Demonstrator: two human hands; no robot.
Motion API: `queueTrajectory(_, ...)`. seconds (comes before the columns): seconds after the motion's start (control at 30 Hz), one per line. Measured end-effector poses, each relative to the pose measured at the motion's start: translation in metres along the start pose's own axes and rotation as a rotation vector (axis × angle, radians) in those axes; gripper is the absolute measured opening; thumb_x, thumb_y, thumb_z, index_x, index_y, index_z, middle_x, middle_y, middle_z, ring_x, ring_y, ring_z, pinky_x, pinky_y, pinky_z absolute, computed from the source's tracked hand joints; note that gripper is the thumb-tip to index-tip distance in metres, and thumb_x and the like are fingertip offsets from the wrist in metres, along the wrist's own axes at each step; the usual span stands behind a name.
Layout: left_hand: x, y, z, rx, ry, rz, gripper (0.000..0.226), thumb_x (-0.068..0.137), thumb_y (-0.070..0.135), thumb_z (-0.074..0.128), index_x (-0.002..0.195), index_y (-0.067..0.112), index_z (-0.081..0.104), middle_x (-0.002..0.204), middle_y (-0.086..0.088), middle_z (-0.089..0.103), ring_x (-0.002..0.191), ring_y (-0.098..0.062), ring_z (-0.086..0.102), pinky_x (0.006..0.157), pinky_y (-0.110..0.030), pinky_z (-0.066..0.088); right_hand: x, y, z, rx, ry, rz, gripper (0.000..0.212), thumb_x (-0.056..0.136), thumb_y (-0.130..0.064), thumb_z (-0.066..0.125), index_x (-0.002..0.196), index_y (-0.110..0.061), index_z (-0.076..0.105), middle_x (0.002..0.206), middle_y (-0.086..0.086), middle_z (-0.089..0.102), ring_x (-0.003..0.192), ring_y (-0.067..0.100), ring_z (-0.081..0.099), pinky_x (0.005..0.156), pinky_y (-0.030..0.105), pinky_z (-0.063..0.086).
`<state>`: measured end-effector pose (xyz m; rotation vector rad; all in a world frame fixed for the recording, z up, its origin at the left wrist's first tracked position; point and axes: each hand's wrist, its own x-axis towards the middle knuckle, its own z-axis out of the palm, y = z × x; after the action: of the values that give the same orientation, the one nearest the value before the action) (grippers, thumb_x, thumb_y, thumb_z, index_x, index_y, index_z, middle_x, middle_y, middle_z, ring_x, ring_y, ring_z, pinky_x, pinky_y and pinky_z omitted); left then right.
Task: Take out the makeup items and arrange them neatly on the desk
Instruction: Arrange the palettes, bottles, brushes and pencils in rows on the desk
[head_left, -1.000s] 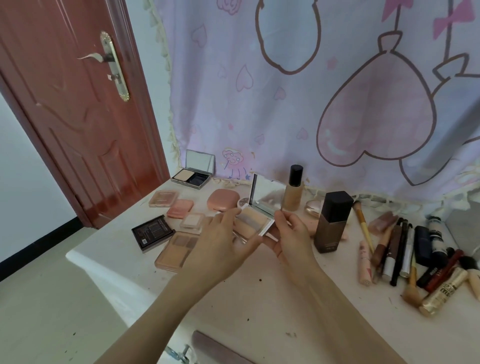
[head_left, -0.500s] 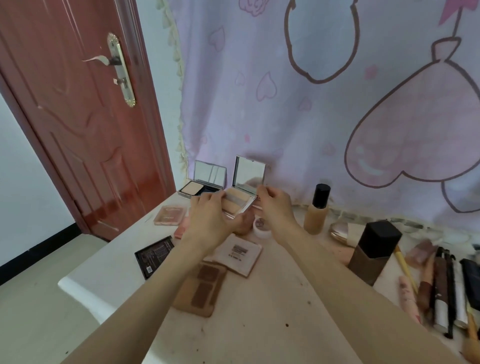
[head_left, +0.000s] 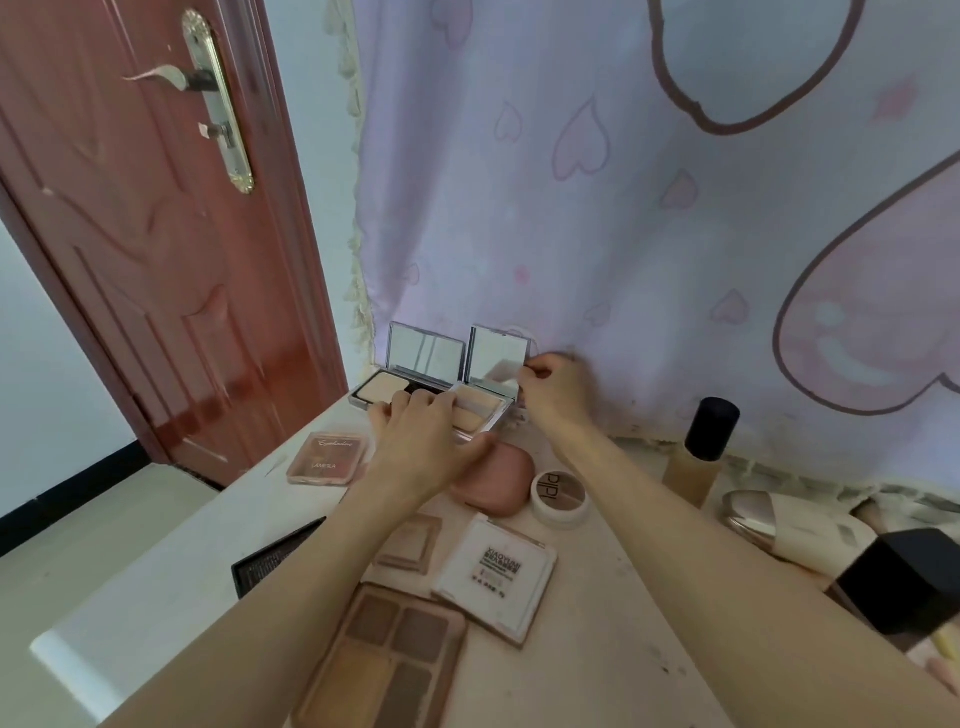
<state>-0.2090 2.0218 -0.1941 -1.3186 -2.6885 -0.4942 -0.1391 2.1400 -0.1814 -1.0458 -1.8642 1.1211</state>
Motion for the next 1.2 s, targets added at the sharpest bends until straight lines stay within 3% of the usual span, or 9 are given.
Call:
queueTrajectory(0.17, 0.004, 0.000, 0.002, 0.002, 0.004, 0.010, 0.064, 0.080, 0.066, 0.048, 0.125, 0.021, 0.048, 0.125, -0.004, 0.050, 0.118, -0.026, 0.037, 0.099, -0.040, 0.020, 0.005, 0.006, 0.005, -0.011, 0.029, 0.006, 0.019, 0.085, -0.005, 0.053, 0.092, -0.001, 0.070, 0.093, 0.019, 0.070, 0.090, 0.034, 0.064, 0.082, 0.044, 0.051)
queueTrajectory(0.43, 0.012, -0.005, 0.005, -0.138, 0.067, -0.006, 0.064, 0.080, 0.055, 0.058, 0.131, 0.020, 0.044, 0.134, -0.001, 0.046, 0.125, -0.019, 0.037, 0.096, -0.034, 0.017, 0.008, 0.004, 0.012, 0.025, 0.045, -0.016, 0.019, 0.085, -0.006, 0.052, 0.093, -0.003, 0.069, 0.091, 0.019, 0.070, 0.087, 0.036, 0.064, 0.081, 0.047, 0.052)
queueTrajectory(0.77, 0.023, -0.005, 0.007, -0.170, 0.021, -0.048, 0.072, 0.074, 0.053, 0.067, 0.133, 0.022, 0.039, 0.132, -0.003, 0.050, 0.124, -0.025, 0.039, 0.099, -0.039, 0.021, 0.010, 0.007, 0.009, -0.092, 0.085, -0.083, 0.019, 0.086, -0.010, 0.052, 0.093, -0.006, 0.069, 0.092, 0.015, 0.070, 0.085, 0.029, 0.063, 0.073, 0.027, 0.048)
queueTrajectory(1.0, 0.020, -0.007, 0.014, -0.182, 0.023, -0.022, 0.066, 0.076, 0.054, 0.065, 0.130, 0.022, 0.045, 0.128, 0.000, 0.054, 0.123, -0.021, 0.041, 0.095, -0.036, 0.019, 0.009, 0.015, 0.006, -0.140, 0.061, -0.086, 0.019, 0.085, -0.008, 0.053, 0.096, -0.005, 0.069, 0.095, 0.014, 0.070, 0.090, 0.029, 0.063, 0.075, 0.029, 0.046)
queueTrajectory(1.2, 0.017, -0.008, 0.017, -0.167, 0.025, -0.015, 0.060, 0.077, 0.052, 0.063, 0.127, 0.022, 0.049, 0.124, 0.000, 0.056, 0.118, -0.020, 0.045, 0.092, -0.036, 0.022, 0.005, 0.018, 0.006, -0.164, 0.042, -0.063, 0.019, 0.083, -0.009, 0.053, 0.089, -0.008, 0.071, 0.089, 0.012, 0.071, 0.087, 0.027, 0.063, 0.068, 0.025, 0.041)
